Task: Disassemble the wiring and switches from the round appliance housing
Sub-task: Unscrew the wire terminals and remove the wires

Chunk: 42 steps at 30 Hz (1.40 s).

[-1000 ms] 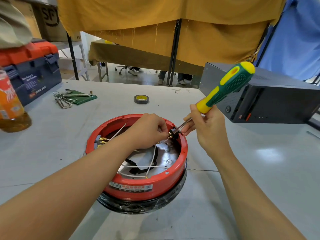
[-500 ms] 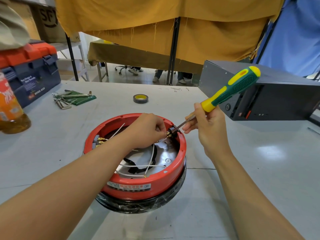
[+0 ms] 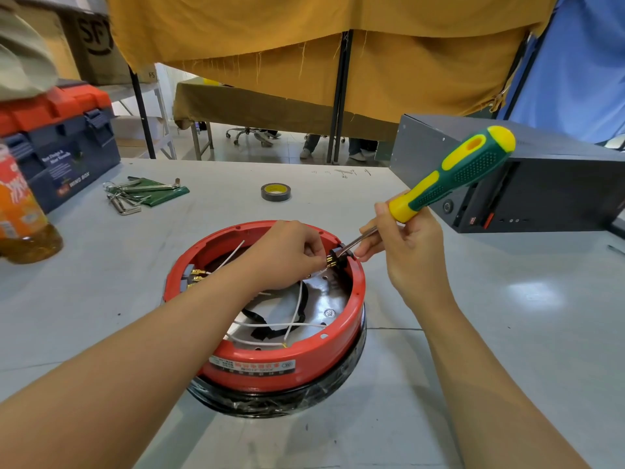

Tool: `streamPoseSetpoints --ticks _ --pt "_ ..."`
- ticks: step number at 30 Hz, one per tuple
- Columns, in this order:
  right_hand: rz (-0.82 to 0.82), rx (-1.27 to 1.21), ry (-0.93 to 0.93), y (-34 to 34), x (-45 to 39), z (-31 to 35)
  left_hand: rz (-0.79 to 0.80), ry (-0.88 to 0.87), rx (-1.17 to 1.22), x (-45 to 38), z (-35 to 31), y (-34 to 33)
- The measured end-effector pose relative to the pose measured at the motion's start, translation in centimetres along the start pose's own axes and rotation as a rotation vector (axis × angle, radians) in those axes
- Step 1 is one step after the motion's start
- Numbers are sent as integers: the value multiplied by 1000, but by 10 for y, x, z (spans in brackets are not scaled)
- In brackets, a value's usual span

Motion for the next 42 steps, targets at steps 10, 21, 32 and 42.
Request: streamPoseSetpoints --ticks 10,21,32,42 --pt "-73 -108 -122 9 -3 -24 18 8 -2 1 -1 1" --pt "-85 -56 -22 14 -2 -2 15 16 8 1 1 1" --pt "14 -58 -23 2 0 -1 -4 7 5 0 1 1" --pt "-32 -119 -110 10 -2 -15 4 10 -20 -1 3 0"
Point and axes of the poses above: each hand's wrist, its own x-axis away from the middle knuckle, its own y-axis out of the back of the hand, z = x × y, the point moved 8 cm from there along -x, towards the middle knuckle, and after that the axes turned 13 degrees about -x, right-handed, at the moved point
